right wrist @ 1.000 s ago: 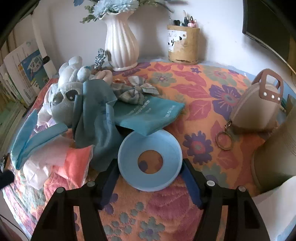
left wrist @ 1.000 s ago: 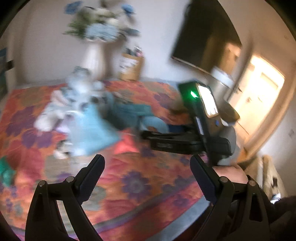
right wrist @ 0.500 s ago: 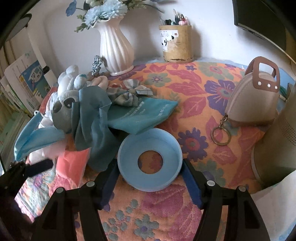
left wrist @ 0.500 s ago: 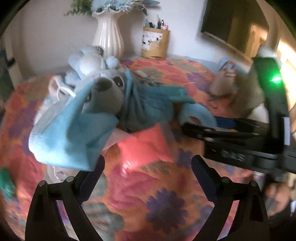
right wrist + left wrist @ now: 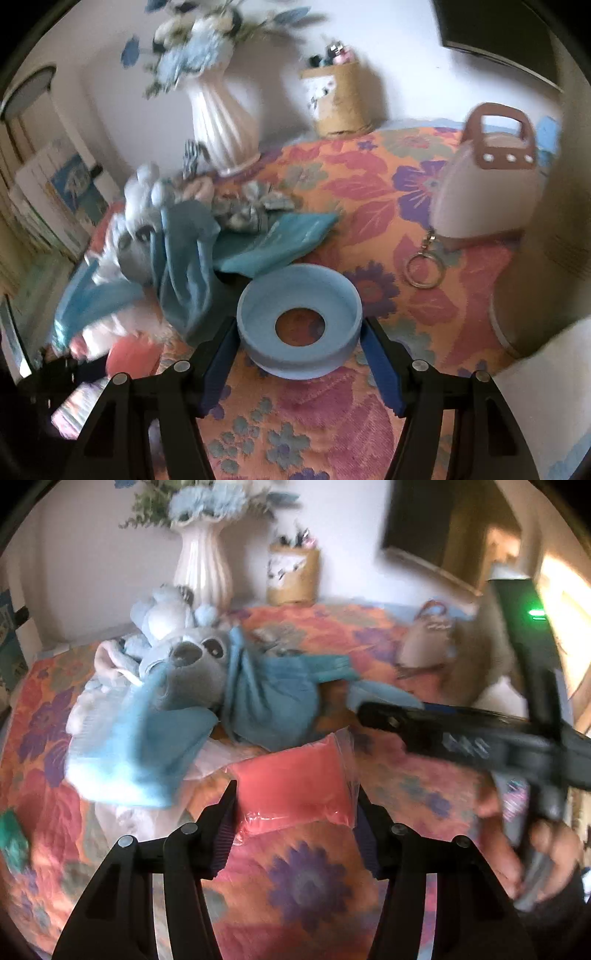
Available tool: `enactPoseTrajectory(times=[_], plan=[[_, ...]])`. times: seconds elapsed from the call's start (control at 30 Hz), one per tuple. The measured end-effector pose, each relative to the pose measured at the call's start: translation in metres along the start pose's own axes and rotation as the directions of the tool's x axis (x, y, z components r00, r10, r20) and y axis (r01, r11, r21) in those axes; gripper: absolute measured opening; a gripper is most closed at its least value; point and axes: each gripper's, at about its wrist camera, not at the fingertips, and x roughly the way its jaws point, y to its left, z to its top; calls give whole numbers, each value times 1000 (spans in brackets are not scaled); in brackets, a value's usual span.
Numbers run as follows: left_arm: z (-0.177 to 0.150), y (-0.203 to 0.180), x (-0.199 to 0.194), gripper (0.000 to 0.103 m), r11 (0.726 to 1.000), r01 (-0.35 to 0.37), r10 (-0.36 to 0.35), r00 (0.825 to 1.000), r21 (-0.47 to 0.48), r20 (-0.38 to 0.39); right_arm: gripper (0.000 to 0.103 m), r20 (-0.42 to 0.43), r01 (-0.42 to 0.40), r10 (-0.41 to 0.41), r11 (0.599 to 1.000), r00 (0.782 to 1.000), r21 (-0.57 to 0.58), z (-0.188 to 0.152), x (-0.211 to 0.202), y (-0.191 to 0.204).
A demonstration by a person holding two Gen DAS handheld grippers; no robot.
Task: Organize soft objects
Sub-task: 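Grasp the red packet with the left tool while the right tool holds the tape roll, then carry both items to the dark glass bowl and release them inside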
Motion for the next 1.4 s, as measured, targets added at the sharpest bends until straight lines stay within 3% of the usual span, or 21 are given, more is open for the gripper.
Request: enactPoseTrajectory(times=[0.17, 0.37, 0.73, 0.83, 1.03, 1.27, 1.4], plan=[[-15, -10, -23, 53, 999, 38, -39, 999, 23, 27, 66, -19, 55, -55, 998, 998, 19, -19, -13, -5], [-20, -23, -31, 53, 998, 63, -64, 996, 21, 55, 66, 3, 6, -6, 1000, 1000, 3, -42, -45, 2], [11, -59, -86, 53, 992, 104, -118, 970, 76, 212, 65, 199, -77, 67, 996, 978, 42, -36, -141, -4], [21, -78, -89, 53, 985, 133, -156, 961, 114, 228, 65, 241, -54, 37, 996, 970, 66, -33, -168, -17], [42, -156, -81, 53, 943, 217, -272, 940, 253, 208, 65, 322, -5, -72, 973, 944, 232, -37, -225, -88], [71, -254, -41, 53, 900, 281, -339, 932, 332, 131, 66, 328, 63, -235, 887, 915, 458, -56, -254, -193], [90, -293, -15, 53, 900, 276, -327, 940, 338, 102, 66, 325, 81, -289, 846, 901, 528, -54, -263, -242]])
